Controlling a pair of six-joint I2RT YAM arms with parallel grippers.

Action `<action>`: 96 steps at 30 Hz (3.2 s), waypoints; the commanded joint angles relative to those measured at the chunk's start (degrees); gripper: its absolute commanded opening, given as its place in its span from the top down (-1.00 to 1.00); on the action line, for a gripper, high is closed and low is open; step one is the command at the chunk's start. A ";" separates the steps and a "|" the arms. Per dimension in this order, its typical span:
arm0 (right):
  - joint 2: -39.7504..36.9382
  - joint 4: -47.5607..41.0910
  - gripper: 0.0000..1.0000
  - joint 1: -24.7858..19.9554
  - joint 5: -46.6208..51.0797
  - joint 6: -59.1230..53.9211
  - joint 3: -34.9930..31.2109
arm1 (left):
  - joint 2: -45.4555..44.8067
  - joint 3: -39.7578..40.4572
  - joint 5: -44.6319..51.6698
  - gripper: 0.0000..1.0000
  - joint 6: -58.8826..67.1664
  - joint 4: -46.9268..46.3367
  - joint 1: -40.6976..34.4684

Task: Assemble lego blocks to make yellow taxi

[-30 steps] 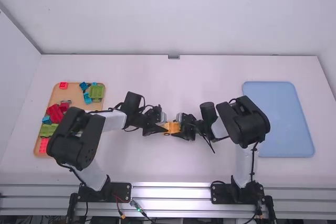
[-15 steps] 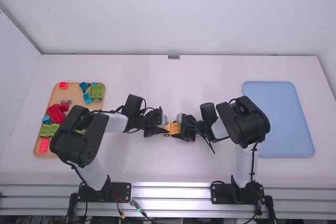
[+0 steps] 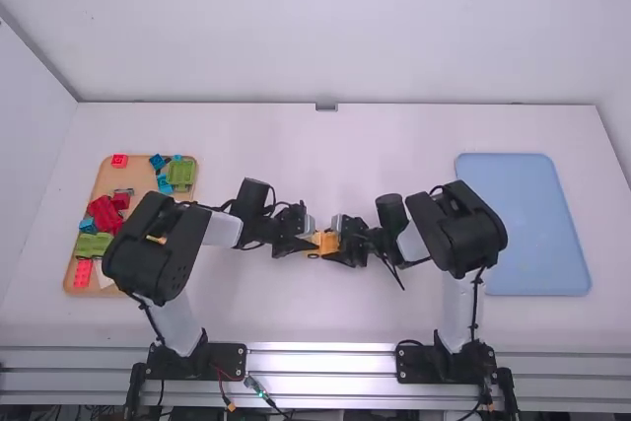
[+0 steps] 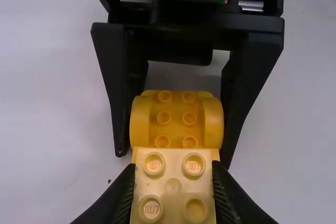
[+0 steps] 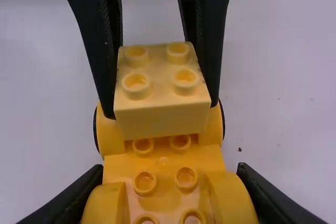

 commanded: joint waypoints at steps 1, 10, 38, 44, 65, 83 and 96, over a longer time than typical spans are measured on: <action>0.92 -0.09 0.03 0.26 -1.03 0.31 -0.33 | 0.85 -0.22 -0.04 0.96 -0.57 -0.48 -1.18; 0.92 -0.09 0.03 0.26 -1.01 0.31 -0.33 | 0.85 -0.22 -4.39 0.96 0.59 -0.92 -1.92; 0.92 -1.16 0.01 0.26 -0.37 0.28 -0.28 | -3.91 -0.22 -9.29 -0.17 -3.93 -0.44 -2.03; 0.92 -1.16 -0.01 0.28 -0.39 0.28 -0.26 | -9.14 -0.22 -4.61 -0.18 -7.96 -0.46 -2.05; 0.92 -1.16 0.00 0.26 -0.48 0.31 -0.26 | -5.64 -0.22 -11.37 0.96 -8.76 -8.24 -2.16; 0.92 -0.96 0.00 -0.17 -0.42 0.74 -0.26 | -2.23 -0.22 -10.16 0.96 -4.02 -12.00 -3.93; 0.92 -1.07 0.00 -0.17 -0.37 0.74 -0.26 | -1.75 3.26 -12.81 0.96 -4.02 -14.75 -4.63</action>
